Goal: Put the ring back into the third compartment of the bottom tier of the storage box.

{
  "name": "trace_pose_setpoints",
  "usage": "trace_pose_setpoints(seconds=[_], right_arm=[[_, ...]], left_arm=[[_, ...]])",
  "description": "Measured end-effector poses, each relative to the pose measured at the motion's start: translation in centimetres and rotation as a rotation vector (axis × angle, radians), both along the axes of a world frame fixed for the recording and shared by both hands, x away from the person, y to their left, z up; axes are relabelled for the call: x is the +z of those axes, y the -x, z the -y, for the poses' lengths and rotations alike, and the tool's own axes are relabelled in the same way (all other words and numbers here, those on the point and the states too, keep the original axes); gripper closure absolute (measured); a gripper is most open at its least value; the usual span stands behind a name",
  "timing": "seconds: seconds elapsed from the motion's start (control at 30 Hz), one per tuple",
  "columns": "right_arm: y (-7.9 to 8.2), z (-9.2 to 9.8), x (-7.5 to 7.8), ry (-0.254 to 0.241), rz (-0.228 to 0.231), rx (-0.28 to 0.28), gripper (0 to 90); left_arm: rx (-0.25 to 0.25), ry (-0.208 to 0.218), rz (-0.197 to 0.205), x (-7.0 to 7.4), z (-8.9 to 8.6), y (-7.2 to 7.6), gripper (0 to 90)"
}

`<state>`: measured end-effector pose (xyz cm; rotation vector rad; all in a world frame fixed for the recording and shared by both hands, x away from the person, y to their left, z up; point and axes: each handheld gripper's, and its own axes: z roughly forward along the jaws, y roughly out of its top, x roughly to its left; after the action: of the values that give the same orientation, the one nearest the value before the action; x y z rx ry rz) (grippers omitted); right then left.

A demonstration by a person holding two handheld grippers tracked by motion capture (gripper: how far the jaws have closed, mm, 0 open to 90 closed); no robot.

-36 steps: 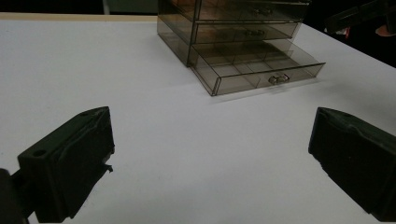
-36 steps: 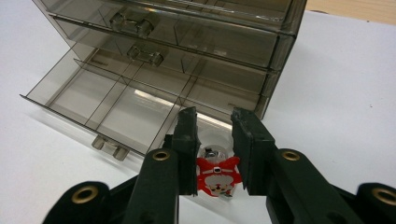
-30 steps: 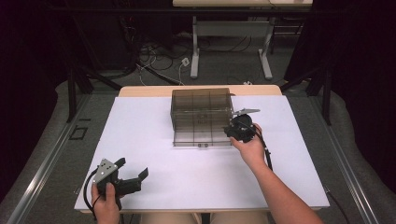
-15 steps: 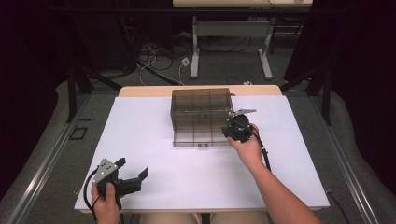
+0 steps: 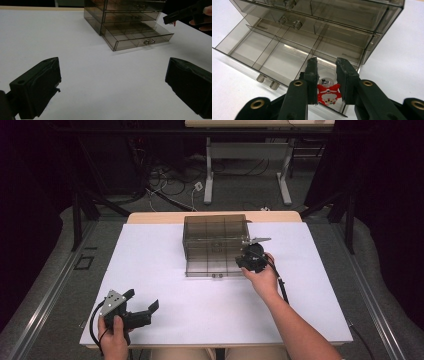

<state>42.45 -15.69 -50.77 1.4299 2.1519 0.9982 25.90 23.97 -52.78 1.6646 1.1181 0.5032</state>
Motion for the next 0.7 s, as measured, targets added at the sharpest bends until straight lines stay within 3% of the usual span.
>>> trace_pose_setpoints(seconds=[0.7], right_arm=[[-0.5,-0.6,-1.1,0.013,-0.011,0.012,71.3]], left_arm=[[-0.001,-0.001,-0.002,0.0,-0.1,0.0,0.3]])
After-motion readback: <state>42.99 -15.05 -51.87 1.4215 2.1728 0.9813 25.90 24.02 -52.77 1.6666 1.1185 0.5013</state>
